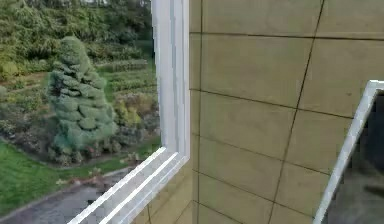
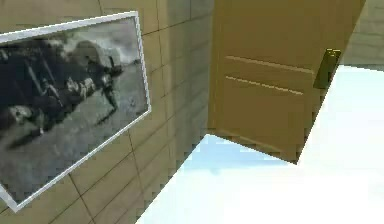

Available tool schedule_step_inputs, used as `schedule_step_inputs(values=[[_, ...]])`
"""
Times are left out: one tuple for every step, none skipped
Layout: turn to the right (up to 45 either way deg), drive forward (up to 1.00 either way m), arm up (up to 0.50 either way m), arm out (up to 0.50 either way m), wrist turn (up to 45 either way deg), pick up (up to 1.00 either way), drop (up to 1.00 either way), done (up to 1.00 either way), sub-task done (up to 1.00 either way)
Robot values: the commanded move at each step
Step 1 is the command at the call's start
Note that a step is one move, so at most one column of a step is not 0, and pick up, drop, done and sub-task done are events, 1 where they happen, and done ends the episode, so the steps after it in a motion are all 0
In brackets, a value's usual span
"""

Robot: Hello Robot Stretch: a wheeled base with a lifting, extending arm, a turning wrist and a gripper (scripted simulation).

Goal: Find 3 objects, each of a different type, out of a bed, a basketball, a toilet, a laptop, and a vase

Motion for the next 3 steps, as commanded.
schedule_step_inputs(values=[[45.0, 0.00, 0.00, 0.00, 0.0, 0.00, 0.00, 0.00, 0.00], [45.0, 0.00, 0.00, 0.00, 0.0, 0.00, 0.00, 0.00, 0.00], [30.0, 0.00, 0.00, 0.00, 0.0, 0.00, 0.00, 0.00, 0.00]])
